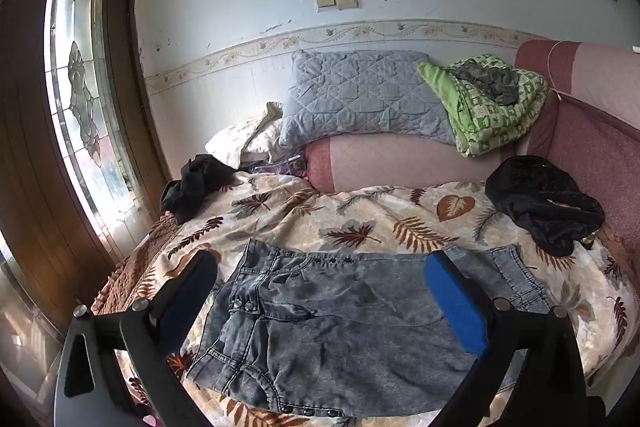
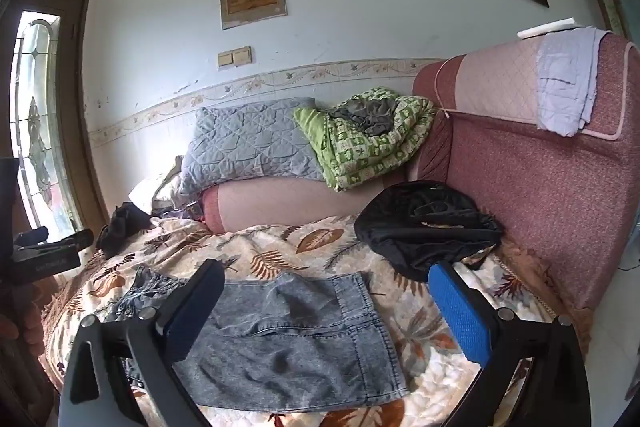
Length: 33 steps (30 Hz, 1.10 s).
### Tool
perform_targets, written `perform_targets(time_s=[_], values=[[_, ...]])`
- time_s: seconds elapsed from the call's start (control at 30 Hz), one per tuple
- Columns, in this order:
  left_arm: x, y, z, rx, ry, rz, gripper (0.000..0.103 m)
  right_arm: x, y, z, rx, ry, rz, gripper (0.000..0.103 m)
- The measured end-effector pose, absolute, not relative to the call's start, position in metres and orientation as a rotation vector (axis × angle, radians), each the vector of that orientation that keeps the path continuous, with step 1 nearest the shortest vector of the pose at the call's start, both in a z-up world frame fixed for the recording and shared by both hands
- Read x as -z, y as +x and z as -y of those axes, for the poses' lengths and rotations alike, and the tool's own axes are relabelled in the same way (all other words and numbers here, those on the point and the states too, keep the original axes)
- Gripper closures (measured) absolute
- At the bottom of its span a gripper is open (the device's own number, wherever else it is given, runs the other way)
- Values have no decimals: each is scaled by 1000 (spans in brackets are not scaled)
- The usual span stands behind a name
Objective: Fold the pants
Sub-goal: 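Move both tools toward the grey denim jeans lying flat on the bed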
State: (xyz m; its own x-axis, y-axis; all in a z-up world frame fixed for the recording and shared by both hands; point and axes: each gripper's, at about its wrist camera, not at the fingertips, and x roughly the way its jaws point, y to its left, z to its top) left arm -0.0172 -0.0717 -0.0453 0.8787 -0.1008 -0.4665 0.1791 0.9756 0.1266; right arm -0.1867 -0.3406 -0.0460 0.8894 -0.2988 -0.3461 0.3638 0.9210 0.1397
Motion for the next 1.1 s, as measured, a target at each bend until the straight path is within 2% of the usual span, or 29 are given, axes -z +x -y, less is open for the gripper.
perform_targets(time_s=[0.43, 1.1], values=[[48, 2, 28, 76, 101, -502, 0, 53, -123, 288, 224, 181, -397, 0], [65, 32, 26, 70, 93, -539, 0, 68, -92, 283, 206, 170, -465, 0]])
